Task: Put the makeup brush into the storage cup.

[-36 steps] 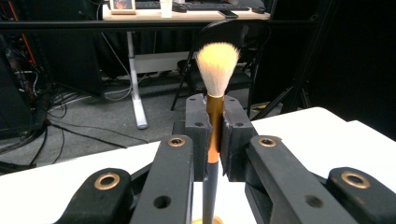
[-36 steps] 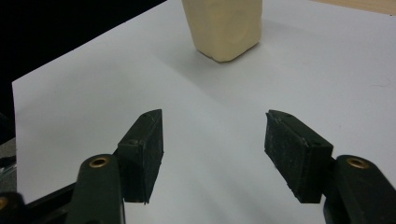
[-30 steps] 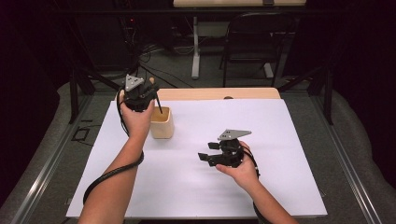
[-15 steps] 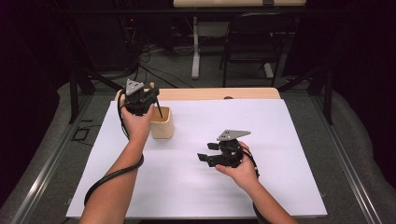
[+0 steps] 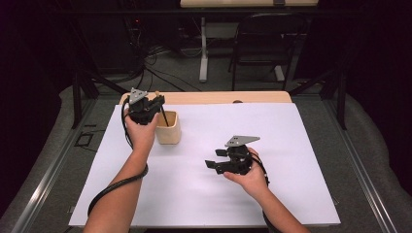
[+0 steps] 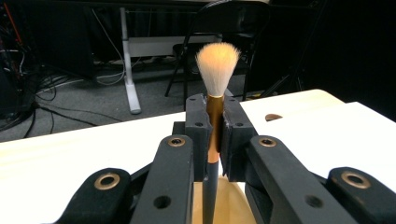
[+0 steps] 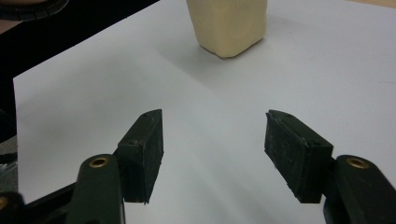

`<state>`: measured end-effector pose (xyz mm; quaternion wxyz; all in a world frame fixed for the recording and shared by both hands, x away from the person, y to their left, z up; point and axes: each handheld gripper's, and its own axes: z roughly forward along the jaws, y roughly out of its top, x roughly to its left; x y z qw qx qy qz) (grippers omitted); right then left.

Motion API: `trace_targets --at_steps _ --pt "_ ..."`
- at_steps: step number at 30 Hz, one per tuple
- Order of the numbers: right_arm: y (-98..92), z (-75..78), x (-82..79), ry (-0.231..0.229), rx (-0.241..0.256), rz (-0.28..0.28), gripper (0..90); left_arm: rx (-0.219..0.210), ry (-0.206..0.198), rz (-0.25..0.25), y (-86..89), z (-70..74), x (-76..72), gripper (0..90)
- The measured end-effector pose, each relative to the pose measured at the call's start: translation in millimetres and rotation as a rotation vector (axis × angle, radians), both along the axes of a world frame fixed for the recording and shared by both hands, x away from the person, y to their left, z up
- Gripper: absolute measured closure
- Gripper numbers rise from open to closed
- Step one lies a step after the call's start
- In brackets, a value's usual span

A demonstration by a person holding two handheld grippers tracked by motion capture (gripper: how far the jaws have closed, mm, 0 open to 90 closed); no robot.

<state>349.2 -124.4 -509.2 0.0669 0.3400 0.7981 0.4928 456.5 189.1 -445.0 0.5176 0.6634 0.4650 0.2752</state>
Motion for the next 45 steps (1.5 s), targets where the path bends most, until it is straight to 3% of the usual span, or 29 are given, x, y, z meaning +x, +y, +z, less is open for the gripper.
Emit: trace_targets --at_steps 18,45 --pt "1.0 -1.7 0.4 0.002 -0.003 0.003 37.1 0.002 0.026 -0.002 -1.3 -20.3 0.3 83.5" --pt "2.5 -3.0 0.3 0.007 -0.008 0.006 37.1 0.0 0.057 0.013 4.7 -39.4 -1.5 83.5"
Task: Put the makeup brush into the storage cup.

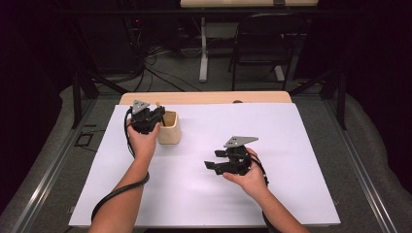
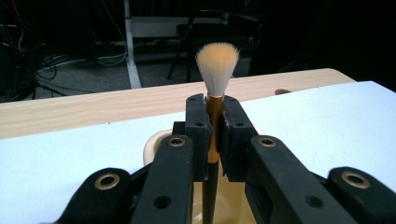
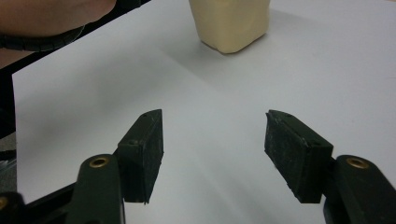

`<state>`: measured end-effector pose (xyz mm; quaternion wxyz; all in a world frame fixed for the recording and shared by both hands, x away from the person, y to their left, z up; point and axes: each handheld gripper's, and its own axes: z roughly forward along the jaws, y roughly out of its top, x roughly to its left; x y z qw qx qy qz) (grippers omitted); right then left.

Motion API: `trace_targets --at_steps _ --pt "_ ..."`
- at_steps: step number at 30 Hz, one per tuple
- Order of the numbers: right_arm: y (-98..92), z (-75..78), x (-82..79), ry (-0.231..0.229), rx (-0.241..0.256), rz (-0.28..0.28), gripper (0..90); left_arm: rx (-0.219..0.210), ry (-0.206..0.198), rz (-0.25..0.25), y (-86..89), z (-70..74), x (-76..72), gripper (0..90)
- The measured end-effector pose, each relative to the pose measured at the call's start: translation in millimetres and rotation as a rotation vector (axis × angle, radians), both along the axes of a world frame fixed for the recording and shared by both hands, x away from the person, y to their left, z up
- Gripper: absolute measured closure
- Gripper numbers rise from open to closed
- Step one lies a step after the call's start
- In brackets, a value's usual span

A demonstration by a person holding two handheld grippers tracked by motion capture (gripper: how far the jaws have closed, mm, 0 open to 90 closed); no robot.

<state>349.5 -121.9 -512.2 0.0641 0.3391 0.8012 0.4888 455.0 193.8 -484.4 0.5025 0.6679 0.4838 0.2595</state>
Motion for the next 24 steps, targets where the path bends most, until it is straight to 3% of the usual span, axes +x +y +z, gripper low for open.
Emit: trace_targets --at_steps 24 --pt "1.1 -1.3 -0.1 0.004 -0.007 0.004 37.2 -0.015 0.013 0.011 2.3 -7.4 -1.1 83.4"
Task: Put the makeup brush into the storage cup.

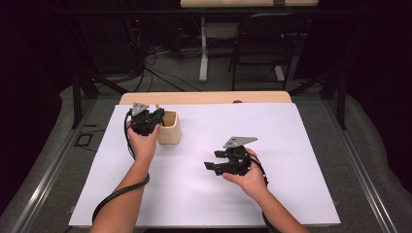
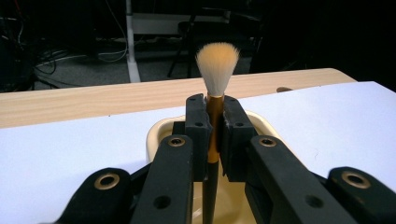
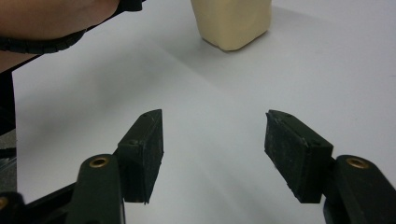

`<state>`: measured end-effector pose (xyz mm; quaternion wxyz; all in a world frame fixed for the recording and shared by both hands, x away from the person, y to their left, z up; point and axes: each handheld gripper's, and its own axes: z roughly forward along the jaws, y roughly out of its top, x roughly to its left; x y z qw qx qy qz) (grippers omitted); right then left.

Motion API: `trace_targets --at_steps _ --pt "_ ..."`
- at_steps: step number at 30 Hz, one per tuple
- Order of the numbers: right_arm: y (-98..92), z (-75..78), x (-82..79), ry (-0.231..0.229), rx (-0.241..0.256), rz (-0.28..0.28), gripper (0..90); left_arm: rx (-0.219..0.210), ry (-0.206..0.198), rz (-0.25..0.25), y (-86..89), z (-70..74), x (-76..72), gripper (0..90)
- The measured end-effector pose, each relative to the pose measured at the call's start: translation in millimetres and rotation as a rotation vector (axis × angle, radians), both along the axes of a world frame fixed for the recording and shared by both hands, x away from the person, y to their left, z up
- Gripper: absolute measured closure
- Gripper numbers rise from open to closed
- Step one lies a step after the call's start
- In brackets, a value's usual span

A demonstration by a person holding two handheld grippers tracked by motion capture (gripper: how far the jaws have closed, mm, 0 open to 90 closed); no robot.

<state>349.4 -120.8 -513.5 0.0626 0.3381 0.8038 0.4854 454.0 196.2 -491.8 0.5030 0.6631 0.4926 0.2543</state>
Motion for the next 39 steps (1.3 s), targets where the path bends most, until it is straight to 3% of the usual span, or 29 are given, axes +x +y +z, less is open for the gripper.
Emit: trace_targets --at_steps 26,32,39 --pt "1.5 -1.7 -0.1 0.004 0.004 0.003 37.1 -0.002 0.011 0.009 3.8 -2.3 -3.0 82.8" --pt "1.3 -1.6 -0.1 0.007 -0.005 0.005 37.1 -0.003 0.004 0.024 4.9 -1.0 -4.4 72.9" --pt "1.5 -1.8 0.1 0.007 0.0 0.004 37.1 -0.026 0.003 0.058 7.7 -1.7 -4.2 52.9"
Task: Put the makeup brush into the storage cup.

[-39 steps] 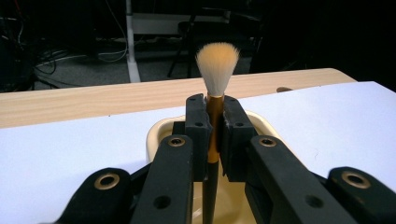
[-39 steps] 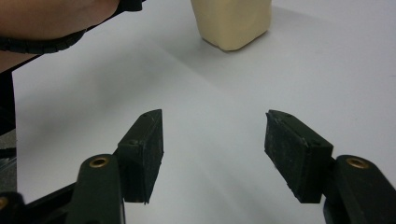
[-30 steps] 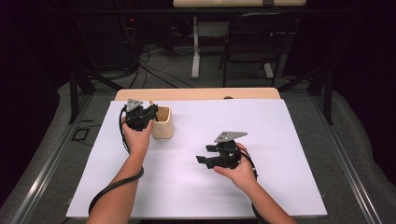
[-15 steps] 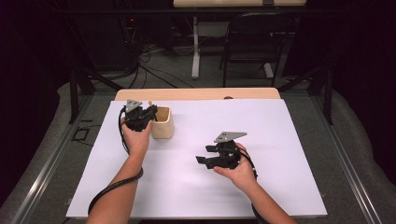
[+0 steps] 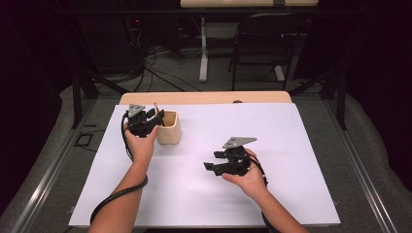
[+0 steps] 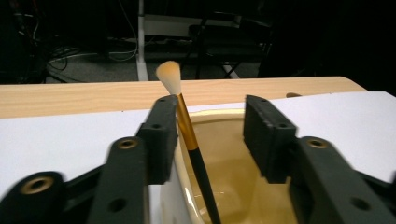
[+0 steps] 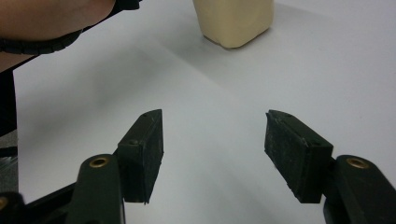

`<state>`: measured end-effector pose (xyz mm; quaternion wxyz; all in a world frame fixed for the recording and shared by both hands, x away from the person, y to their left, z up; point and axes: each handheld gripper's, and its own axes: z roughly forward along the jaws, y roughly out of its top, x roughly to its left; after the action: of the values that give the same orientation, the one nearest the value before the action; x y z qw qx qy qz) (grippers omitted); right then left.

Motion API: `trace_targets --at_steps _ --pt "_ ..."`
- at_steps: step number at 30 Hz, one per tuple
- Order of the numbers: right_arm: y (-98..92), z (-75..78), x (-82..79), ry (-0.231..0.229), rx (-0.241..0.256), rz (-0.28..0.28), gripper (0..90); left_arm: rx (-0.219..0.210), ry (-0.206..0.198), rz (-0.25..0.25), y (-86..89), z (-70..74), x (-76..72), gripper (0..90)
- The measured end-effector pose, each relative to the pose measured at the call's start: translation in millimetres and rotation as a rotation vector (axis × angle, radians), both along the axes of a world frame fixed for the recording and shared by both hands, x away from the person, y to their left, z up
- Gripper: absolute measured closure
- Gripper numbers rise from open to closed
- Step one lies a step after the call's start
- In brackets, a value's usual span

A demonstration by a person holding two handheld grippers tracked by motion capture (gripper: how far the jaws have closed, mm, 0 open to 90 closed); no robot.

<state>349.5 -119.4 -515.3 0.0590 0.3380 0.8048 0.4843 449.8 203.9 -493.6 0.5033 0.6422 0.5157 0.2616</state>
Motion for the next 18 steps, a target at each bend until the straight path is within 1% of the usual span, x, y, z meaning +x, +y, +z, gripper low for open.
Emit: trace_targets --at_steps 3,10,18 --pt "0.2 0.1 -0.2 -0.001 0.001 0.0 37.1 -0.008 -0.003 0.007 0.8 -0.9 0.3 47.6" --pt "0.0 -0.2 0.0 0.001 -0.002 0.0 37.1 -0.001 -0.004 0.013 0.5 -0.7 0.3 43.9" --pt "-0.1 0.0 -0.1 0.002 -0.001 -0.002 37.1 0.014 -0.018 0.016 -0.3 1.1 -0.4 40.5"
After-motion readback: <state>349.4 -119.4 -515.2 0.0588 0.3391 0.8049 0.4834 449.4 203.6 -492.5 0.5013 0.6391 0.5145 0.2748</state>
